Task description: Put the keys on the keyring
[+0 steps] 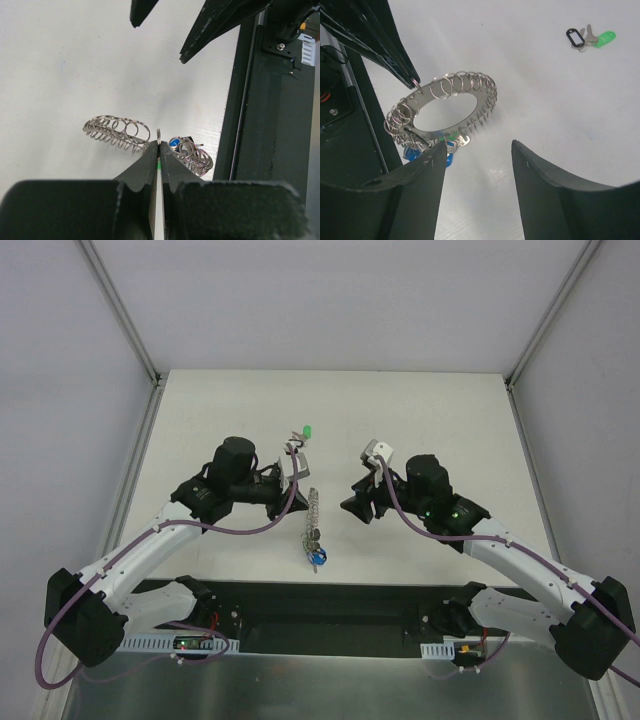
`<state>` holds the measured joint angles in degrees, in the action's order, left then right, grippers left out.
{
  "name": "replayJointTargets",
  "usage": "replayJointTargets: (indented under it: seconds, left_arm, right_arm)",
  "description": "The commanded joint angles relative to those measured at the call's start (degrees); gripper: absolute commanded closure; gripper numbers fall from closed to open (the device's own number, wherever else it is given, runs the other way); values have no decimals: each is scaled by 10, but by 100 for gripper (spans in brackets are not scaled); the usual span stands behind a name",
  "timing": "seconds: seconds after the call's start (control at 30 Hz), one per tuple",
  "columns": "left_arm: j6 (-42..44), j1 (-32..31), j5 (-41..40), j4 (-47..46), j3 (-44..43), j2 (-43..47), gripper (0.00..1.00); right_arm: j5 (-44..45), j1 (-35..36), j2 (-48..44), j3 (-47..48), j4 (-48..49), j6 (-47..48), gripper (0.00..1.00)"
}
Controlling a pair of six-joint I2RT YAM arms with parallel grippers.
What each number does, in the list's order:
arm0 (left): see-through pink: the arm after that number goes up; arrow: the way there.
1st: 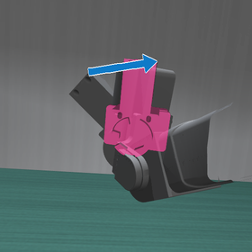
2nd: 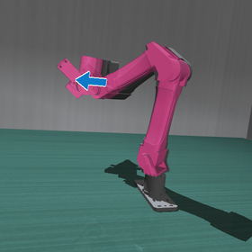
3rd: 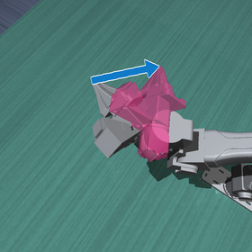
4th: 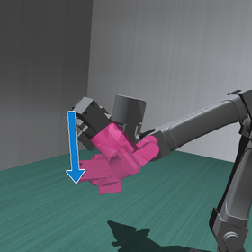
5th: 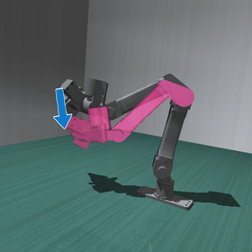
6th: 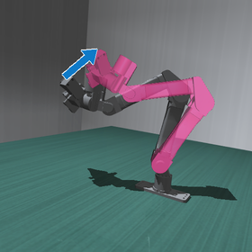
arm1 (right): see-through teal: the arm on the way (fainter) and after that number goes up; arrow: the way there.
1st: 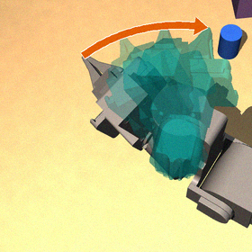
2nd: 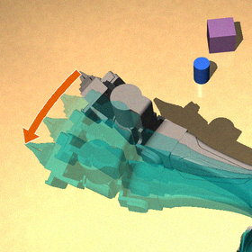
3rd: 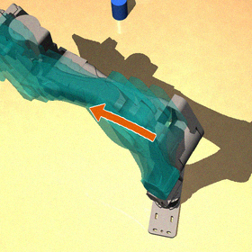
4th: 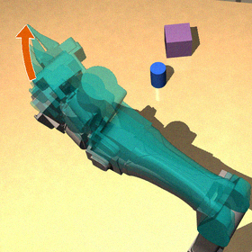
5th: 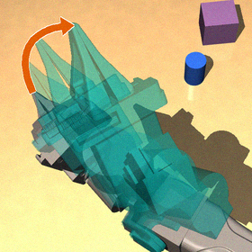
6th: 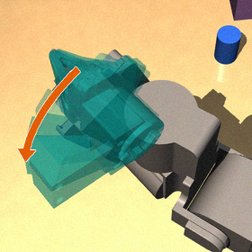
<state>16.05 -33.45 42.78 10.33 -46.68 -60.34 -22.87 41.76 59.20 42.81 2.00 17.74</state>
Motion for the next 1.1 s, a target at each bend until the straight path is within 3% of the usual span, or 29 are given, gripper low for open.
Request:
replayJointTargets:
  seconds: [0.0,0.13,0.2,0.33,0.53,0.77,1.07]
  left_arm:
    - [27,-6,-49,78,-61,-8,100]
    - [52,-6,-133,161,-97,1,100]
    - [66,-6,-217,242,-129,-2,100]
    - [70,-6,-277,317,-170,-31,100]
    - [60,-17,-278,376,-244,-122,100]
    - [46,-82,-269,380,-331,-301,100]
    - [20,-135,-270,377,-459,-514,100]
  right_arm:
    - [62,-2,-20,-11,1,-27,42]
    - [91,-3,-20,-14,-3,-31,42]
    - [99,-3,-19,-14,-5,-31,42]
    - [106,-3,-18,-14,-9,-34,42]
    - [120,-3,-25,-19,-17,-39,41]
    - [165,-4,-50,-39,-36,-48,41]
    - [298,-6,-127,-97,-68,-95,41]
